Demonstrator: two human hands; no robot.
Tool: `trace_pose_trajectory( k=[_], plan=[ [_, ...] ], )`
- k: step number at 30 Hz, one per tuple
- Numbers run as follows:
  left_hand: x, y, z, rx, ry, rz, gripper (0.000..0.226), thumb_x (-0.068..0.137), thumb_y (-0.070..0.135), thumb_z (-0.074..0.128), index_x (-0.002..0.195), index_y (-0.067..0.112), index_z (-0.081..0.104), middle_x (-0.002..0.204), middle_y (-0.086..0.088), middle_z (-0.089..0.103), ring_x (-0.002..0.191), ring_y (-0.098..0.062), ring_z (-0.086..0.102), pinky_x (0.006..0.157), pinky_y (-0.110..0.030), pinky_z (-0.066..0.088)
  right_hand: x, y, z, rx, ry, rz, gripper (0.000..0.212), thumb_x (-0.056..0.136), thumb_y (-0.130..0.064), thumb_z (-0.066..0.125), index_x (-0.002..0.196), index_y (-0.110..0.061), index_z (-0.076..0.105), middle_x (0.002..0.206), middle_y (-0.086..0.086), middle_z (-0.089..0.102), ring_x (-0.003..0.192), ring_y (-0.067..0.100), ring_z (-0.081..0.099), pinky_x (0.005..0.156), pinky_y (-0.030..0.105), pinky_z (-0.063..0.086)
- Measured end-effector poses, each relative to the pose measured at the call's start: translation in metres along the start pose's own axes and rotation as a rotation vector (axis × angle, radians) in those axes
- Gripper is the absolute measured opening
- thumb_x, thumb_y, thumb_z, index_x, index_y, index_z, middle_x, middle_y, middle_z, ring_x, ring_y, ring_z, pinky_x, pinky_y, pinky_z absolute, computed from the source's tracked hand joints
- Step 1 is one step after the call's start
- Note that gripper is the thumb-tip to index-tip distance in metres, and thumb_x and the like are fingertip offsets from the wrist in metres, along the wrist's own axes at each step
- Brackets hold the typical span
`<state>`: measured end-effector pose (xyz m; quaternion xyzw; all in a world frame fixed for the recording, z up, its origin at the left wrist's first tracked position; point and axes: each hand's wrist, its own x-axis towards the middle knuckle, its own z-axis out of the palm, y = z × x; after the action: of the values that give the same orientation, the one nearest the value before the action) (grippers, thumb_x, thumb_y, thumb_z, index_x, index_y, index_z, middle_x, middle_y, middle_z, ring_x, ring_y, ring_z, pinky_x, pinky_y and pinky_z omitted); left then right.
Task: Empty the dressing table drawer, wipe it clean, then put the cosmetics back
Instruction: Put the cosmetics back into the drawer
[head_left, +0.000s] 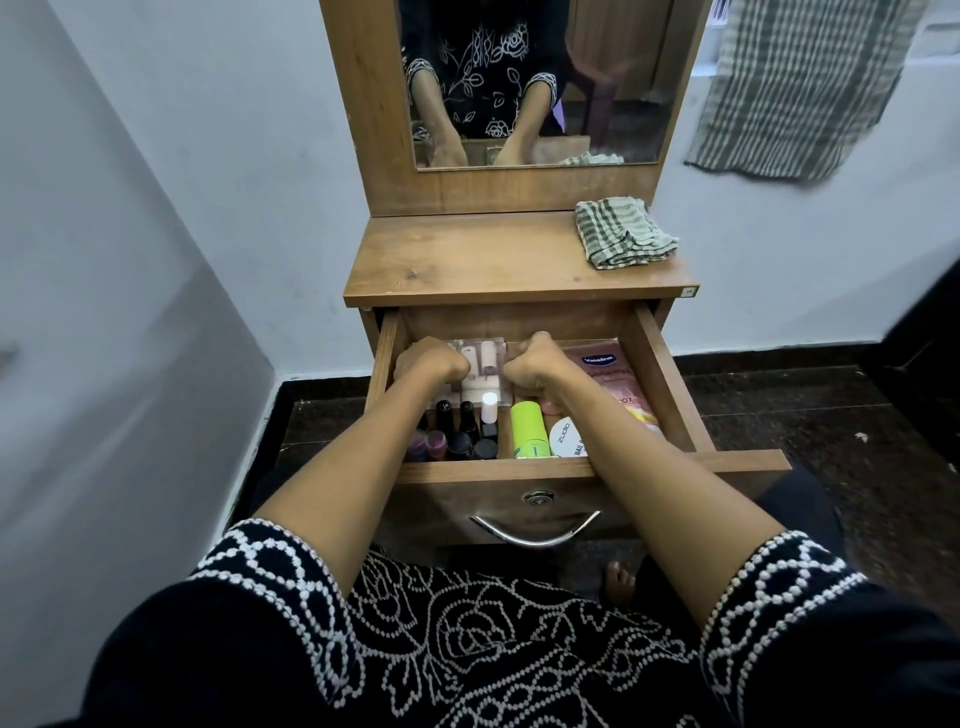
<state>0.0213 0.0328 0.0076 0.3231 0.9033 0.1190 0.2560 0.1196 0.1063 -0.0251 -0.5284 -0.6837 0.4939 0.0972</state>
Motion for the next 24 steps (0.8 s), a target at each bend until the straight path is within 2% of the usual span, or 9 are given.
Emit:
trace_pose_trajectory(
  k=[3, 6, 9, 12, 13, 16, 20, 22, 24],
  plan=[
    [0.001, -0.001, 0.001, -0.033, 0.001, 0.005, 0.033, 0.089, 0.023, 0.055, 0.113, 0.001, 0.061, 0.119, -0.014, 0.062, 0.103, -0.027, 0.063, 0.078, -0.032, 0.049, 0.0, -0.002, 0.0, 0.0, 0.002, 0.005, 0.034, 0.082, -0.01, 0.059, 0.114, -0.002, 0.056, 0.102, 0.016, 0.063, 0.091, 0.027, 0.057, 0.067, 0.031, 0.047],
    [-0.003, 0.001, -0.001, -0.061, 0.032, 0.002, 0.022, 0.088, 0.022, 0.057, 0.101, 0.005, 0.061, 0.116, -0.013, 0.063, 0.1, -0.027, 0.063, 0.071, -0.03, 0.047, -0.003, -0.002, -0.001, -0.02, -0.002, -0.012, 0.033, 0.08, -0.007, 0.057, 0.113, -0.001, 0.057, 0.097, 0.015, 0.061, 0.085, 0.025, 0.055, 0.056, 0.029, 0.039],
    [-0.008, 0.001, -0.003, -0.081, 0.055, -0.015, 0.01, 0.085, 0.02, 0.058, 0.087, 0.011, 0.056, 0.11, -0.011, 0.065, 0.096, -0.026, 0.064, 0.067, -0.028, 0.046, -0.003, -0.002, -0.002, -0.044, 0.009, -0.019, 0.022, 0.08, -0.005, 0.058, 0.102, 0.0, 0.059, 0.087, 0.013, 0.059, 0.074, 0.023, 0.052, 0.056, 0.03, 0.038],
    [-0.011, 0.001, -0.003, -0.105, 0.093, -0.039, 0.017, 0.083, 0.019, 0.061, 0.095, 0.007, 0.063, 0.111, -0.011, 0.066, 0.101, -0.026, 0.064, 0.069, -0.028, 0.045, -0.004, -0.003, -0.002, -0.057, 0.023, -0.014, 0.007, 0.081, -0.008, 0.061, 0.081, -0.006, 0.054, 0.085, 0.012, 0.057, 0.077, 0.022, 0.051, 0.057, 0.031, 0.039],
    [-0.012, 0.001, -0.003, -0.113, 0.107, -0.04, 0.022, 0.082, 0.019, 0.062, 0.1, 0.006, 0.064, 0.111, -0.011, 0.066, 0.102, -0.026, 0.063, 0.069, -0.029, 0.045, -0.004, -0.003, -0.003, -0.067, 0.018, -0.019, 0.006, 0.081, -0.007, 0.061, 0.084, -0.004, 0.057, 0.084, 0.012, 0.057, 0.074, 0.022, 0.051, 0.056, 0.03, 0.039],
    [-0.017, 0.004, -0.005, -0.102, 0.155, -0.033, 0.027, 0.082, 0.019, 0.064, 0.105, 0.005, 0.067, 0.111, -0.01, 0.066, 0.103, -0.026, 0.063, 0.069, -0.029, 0.044, -0.005, -0.004, -0.004, -0.085, -0.001, -0.024, 0.026, 0.08, -0.006, 0.063, 0.105, 0.0, 0.061, 0.086, 0.012, 0.059, 0.074, 0.023, 0.051, 0.058, 0.031, 0.041],
    [-0.033, 0.01, -0.013, -0.081, 0.188, -0.027, 0.026, 0.082, 0.02, 0.061, 0.103, 0.006, 0.068, 0.111, -0.008, 0.065, 0.107, -0.023, 0.059, 0.071, -0.028, 0.042, -0.007, -0.002, -0.006, -0.068, 0.03, -0.055, 0.022, 0.082, -0.006, 0.058, 0.102, -0.002, 0.065, 0.083, 0.01, 0.058, 0.065, 0.019, 0.05, 0.057, 0.028, 0.04],
    [-0.044, 0.008, -0.018, -0.143, 0.185, -0.021, 0.028, 0.083, 0.024, 0.061, 0.104, 0.006, 0.065, 0.103, -0.007, 0.065, 0.092, -0.022, 0.061, 0.064, -0.026, 0.042, -0.009, 0.0, -0.007, -0.052, 0.069, -0.095, 0.021, 0.082, -0.006, 0.058, 0.1, -0.003, 0.068, 0.087, 0.01, 0.062, 0.073, 0.019, 0.055, 0.062, 0.028, 0.043],
    [-0.059, 0.001, -0.022, -0.315, 0.227, -0.039, 0.042, 0.083, 0.031, 0.063, 0.114, 0.004, 0.054, 0.093, -0.005, 0.062, 0.077, -0.02, 0.059, 0.057, -0.025, 0.042, -0.013, 0.002, -0.01, -0.069, 0.114, -0.136, 0.02, 0.082, -0.007, 0.06, 0.099, -0.005, 0.07, 0.098, 0.011, 0.067, 0.089, 0.022, 0.06, 0.075, 0.032, 0.049]
  ],
)
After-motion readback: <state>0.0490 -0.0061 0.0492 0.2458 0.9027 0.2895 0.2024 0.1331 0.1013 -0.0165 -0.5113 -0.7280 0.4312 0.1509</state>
